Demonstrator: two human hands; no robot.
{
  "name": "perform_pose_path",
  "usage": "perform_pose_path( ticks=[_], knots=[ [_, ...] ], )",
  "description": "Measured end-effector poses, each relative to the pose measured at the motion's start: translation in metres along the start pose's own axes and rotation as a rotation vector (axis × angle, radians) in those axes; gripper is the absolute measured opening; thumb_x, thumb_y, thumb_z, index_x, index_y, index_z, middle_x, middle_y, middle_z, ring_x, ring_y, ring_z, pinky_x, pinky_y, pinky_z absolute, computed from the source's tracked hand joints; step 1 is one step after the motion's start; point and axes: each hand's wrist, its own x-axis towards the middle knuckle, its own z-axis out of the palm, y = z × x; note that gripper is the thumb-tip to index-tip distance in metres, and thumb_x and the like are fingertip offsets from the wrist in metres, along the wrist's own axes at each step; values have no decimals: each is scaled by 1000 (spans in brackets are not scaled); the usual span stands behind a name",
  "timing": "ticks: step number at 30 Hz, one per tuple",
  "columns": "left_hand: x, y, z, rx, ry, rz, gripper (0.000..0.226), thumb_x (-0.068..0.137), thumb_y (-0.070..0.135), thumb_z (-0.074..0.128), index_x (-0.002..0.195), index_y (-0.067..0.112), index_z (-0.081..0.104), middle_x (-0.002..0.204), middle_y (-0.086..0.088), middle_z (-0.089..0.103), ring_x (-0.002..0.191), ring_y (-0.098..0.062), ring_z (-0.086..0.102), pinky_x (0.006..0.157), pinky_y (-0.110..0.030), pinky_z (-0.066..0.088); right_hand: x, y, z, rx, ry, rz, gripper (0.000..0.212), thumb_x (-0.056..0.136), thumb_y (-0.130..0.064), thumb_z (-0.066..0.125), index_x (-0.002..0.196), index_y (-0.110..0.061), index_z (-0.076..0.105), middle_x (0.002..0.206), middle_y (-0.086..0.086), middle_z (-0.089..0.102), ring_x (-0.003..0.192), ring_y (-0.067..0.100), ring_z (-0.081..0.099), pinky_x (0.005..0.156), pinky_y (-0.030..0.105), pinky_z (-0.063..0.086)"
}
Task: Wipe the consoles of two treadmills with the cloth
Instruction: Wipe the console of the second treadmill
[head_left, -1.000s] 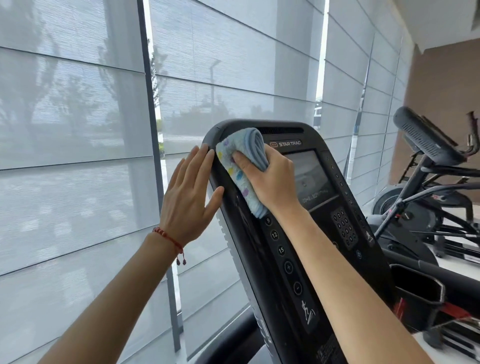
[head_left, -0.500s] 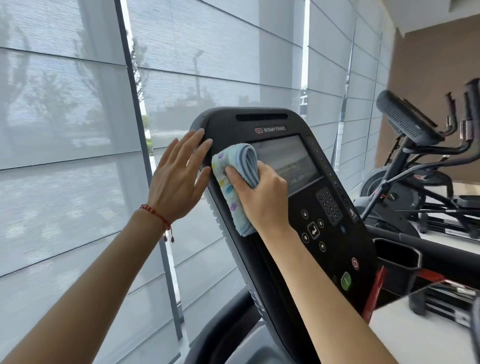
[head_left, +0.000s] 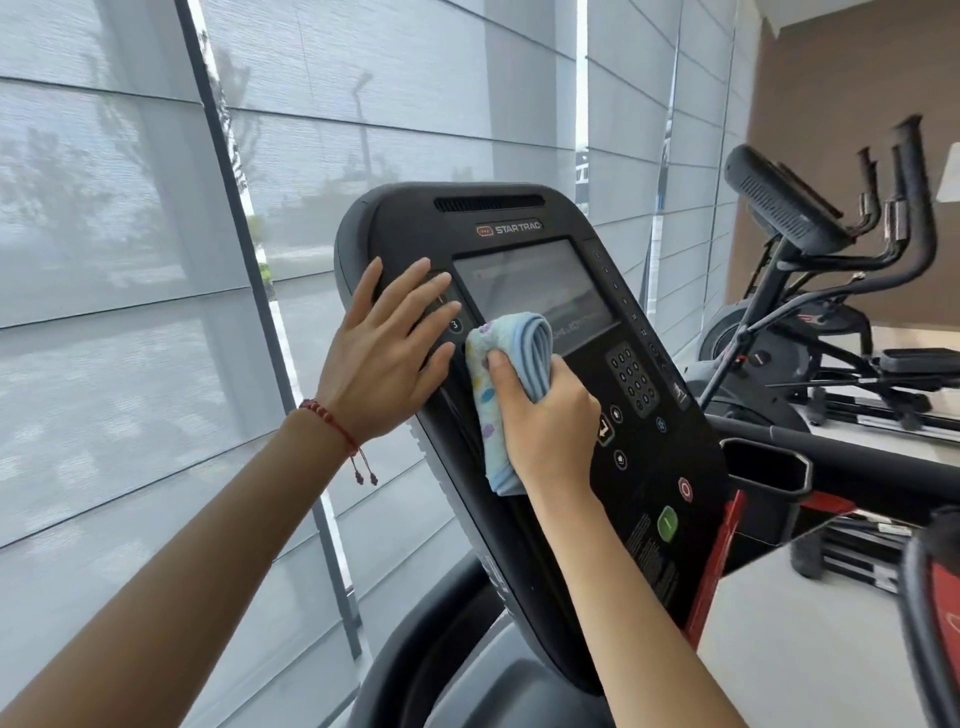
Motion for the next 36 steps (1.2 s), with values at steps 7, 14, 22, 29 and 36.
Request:
perform_pose_path(
  ticks=[7,14,22,29,36],
  knots=[
    [-2,2,6,-51,109,-7,43,99,24,31,113,0,64,124,-17,58,126,-31,42,112,-54,17,-32,55,-39,-43,46,133,37,81,-48,59,88,-12,64,79,3,67,75,17,65,63,21,50],
    [-4,5,11,-62,146,-33,40,97,20,33,112,-1,63,121,-18,59,124,-34,44,112,-54,14,-65,93,-85,-127,160,404,26,87,-38,58,88,-13,63,69,-12,56,66,6,55,55,5,35],
    [-5,7,7,-28,95,-64,39,97,19,33,114,-1,61,123,-19,57,127,-34,40,113,-53,13,-70,28,-33,-54,42,67,39,80,-52,55,75,-13,58,68,2,61,61,15,59,58,31,51],
    [-12,34,2,-69,55,-131,41,96,27,41,116,-2,61,127,-19,55,129,-34,39,113,-53,14,-32,56,-38,-32,1,-72,35,79,-43,65,74,-8,61,67,5,63,60,18,59,58,30,50],
    [-21,59,3,-46,19,-139,42,94,28,38,113,0,64,124,-19,57,128,-34,38,113,-54,10,82,114,-50,-96,-28,134,38,86,-44,59,87,-6,63,80,9,65,81,25,62,71,28,44]
  ],
)
